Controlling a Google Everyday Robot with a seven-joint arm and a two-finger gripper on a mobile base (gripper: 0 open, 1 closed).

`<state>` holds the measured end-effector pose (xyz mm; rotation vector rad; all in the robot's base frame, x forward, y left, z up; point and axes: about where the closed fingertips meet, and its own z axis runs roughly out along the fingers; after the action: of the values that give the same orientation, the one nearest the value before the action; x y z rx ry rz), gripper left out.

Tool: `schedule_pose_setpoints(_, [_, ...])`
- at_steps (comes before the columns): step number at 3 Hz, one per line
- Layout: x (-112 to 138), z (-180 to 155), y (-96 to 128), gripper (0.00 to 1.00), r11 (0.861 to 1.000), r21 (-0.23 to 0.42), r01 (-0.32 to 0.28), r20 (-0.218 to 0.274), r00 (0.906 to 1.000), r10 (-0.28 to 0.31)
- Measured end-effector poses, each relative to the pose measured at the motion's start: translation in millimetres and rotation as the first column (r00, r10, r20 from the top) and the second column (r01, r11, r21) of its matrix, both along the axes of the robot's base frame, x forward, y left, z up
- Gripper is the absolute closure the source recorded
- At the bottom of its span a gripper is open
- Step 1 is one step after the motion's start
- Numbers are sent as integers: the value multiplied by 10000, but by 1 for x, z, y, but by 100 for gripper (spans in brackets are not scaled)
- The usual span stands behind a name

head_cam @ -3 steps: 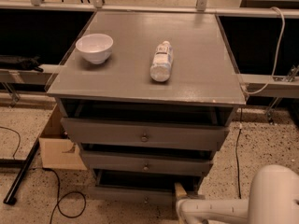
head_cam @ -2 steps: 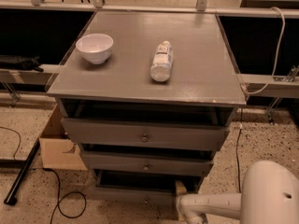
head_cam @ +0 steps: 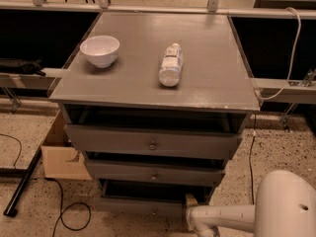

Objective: Open bottom drawer

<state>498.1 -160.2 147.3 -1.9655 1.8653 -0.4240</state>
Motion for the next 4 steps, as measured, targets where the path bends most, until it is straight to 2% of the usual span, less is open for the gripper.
schedule_pose_setpoints(1, [0,0,0,40,10000,0,0,0,10000,0])
schedule_pose_setpoints(2, [-21,-6,-11,63,9998,-118,128,-80,9999,-129])
schedule_pose_setpoints(3, [-21,-3,-11,86,9998,-118,128,-80,9999,-129])
schedule_pose_setpoints(4, [-21,-2,-10,100,9998,-118,130,-81,9999,-131])
